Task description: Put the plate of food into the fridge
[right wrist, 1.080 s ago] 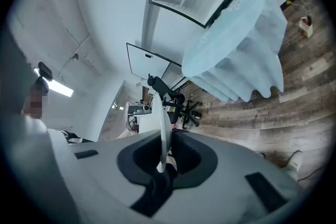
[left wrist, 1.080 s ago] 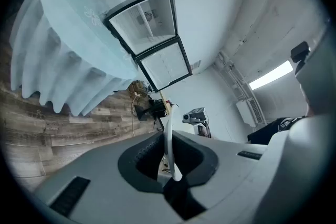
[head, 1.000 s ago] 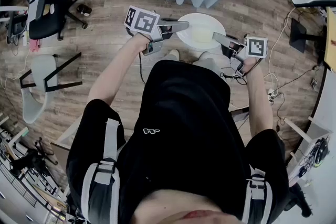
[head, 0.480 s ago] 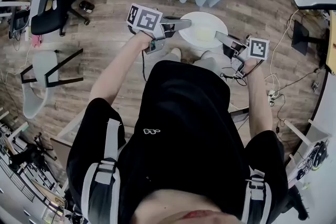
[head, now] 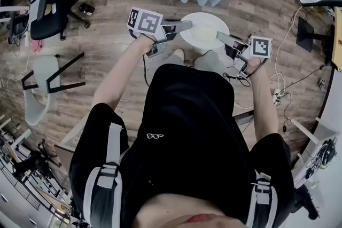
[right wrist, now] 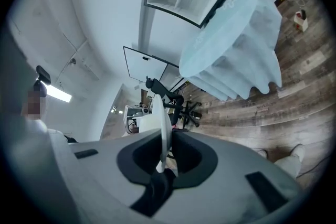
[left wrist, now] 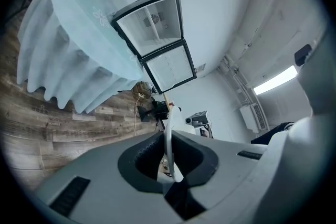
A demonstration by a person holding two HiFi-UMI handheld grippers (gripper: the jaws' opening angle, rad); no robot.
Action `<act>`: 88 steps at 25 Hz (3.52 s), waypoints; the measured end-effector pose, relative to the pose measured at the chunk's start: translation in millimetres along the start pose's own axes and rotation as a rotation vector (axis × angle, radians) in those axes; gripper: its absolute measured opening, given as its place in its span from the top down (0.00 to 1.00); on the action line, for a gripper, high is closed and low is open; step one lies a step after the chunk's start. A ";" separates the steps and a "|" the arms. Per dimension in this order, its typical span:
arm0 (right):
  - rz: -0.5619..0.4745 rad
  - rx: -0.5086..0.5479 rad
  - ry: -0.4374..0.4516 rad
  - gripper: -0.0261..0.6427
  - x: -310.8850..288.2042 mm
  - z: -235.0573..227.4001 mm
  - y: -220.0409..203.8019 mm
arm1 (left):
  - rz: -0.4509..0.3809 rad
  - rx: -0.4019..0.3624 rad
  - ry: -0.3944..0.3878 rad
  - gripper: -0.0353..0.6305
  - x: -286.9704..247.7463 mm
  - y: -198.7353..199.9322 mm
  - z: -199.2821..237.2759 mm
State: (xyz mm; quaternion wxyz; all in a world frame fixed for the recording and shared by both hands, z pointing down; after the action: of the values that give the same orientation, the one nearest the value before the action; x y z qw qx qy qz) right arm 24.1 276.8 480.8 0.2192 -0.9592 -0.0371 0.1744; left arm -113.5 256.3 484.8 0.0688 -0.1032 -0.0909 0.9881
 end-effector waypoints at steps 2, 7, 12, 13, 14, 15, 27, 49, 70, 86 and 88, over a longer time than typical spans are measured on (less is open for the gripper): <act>-0.017 -0.003 -0.025 0.91 6.7 -0.6 3.2 | 0.011 0.000 -0.021 0.90 -5.8 3.6 -1.8; -0.093 -0.072 -0.059 0.91 32.6 -15.9 6.0 | 0.078 -0.004 -0.031 0.89 -40.3 16.6 -2.9; -0.118 -0.101 -0.064 0.91 52.9 -42.8 21.7 | 0.100 0.028 -0.021 0.89 -74.8 35.2 3.8; -0.119 -0.106 -0.061 0.91 56.9 -48.7 27.0 | 0.099 0.036 -0.014 0.89 -80.8 40.4 4.6; -0.120 -0.114 -0.057 0.91 60.1 -55.0 33.1 | 0.097 0.041 -0.005 0.89 -86.5 47.2 5.4; -0.124 -0.124 -0.052 0.91 62.2 -61.0 39.8 | 0.097 0.043 0.007 0.89 -91.7 55.1 6.3; -0.218 -0.098 0.071 0.91 89.3 -108.7 135.8 | 0.046 -0.004 0.116 0.89 -145.5 150.7 -10.5; -0.231 -0.120 0.119 0.91 112.0 -168.0 214.5 | -0.013 0.040 0.187 0.90 -193.9 219.7 -0.6; -0.244 -0.123 0.062 0.91 59.2 -222.2 353.1 | -0.135 0.048 0.219 0.89 -184.1 379.7 32.7; -0.340 -0.144 -0.158 0.91 19.6 -261.2 474.5 | -0.289 0.098 0.172 0.88 -177.6 505.6 76.0; -0.355 -0.135 -0.180 0.91 25.9 -265.4 484.7 | -0.305 0.122 0.149 0.88 -187.7 511.3 76.8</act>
State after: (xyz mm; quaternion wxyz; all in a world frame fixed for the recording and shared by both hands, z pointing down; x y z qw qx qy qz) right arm 139.0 -264.4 486.1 0.1776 -0.9306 -0.2365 0.2155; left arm -8.2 -283.5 495.5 0.2304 -0.1567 -0.0399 0.9596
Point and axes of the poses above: the fingertips, and each gripper's own axes: x backward along the fingers, z to its left, y out of its top, the point moved 3 cm from there along x, backward along the fingers, and after that the axes turned 11 degrees about x, right-handed, at the moved point
